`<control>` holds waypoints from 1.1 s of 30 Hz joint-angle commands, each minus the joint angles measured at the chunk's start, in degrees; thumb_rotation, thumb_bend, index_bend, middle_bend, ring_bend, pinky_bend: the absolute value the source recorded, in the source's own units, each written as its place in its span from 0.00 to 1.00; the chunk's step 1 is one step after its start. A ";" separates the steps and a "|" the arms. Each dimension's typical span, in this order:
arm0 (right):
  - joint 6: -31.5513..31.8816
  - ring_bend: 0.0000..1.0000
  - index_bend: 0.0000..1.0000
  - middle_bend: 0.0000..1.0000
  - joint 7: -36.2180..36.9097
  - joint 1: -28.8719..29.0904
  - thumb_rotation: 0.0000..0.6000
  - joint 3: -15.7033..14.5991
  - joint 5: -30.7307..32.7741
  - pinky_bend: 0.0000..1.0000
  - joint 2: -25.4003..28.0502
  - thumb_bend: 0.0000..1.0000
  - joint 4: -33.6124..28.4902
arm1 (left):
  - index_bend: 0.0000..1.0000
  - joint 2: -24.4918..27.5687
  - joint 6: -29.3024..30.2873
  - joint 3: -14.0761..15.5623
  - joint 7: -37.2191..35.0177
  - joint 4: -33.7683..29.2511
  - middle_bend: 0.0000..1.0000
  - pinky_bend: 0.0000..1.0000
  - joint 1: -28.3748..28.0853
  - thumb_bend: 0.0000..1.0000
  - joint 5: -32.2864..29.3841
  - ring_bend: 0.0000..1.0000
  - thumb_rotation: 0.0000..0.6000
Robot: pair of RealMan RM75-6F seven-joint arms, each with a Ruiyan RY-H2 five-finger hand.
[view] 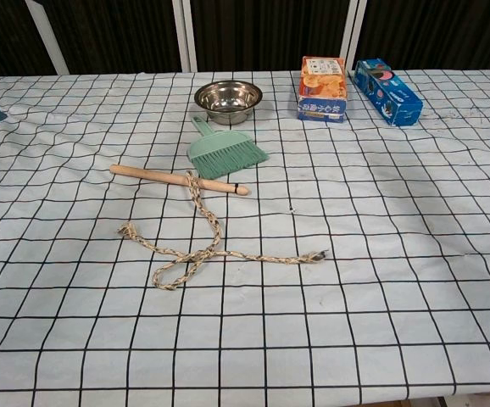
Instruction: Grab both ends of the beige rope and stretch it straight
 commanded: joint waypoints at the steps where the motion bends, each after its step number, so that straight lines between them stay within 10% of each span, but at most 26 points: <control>1: -0.05 1.00 0.30 0.99 1.01 -2.03 1.00 -2.89 -1.11 1.00 -0.74 0.14 -3.88 | 0.16 0.22 0.79 0.59 -0.97 0.03 0.13 0.03 0.87 0.09 0.83 0.03 1.00; 11: -2.50 1.00 0.38 1.00 -3.94 -1.40 1.00 -7.61 -0.60 1.00 -8.85 0.21 -6.17 | 0.16 -1.43 0.87 1.90 -2.62 2.29 0.14 0.02 1.42 0.09 3.92 0.03 1.00; 33: 0.43 1.00 0.41 1.00 -12.60 7.64 1.00 -1.60 17.45 1.00 -31.38 0.24 2.46 | 0.16 -3.47 -0.57 1.24 -0.70 3.31 0.13 0.02 1.09 0.09 3.78 0.03 1.00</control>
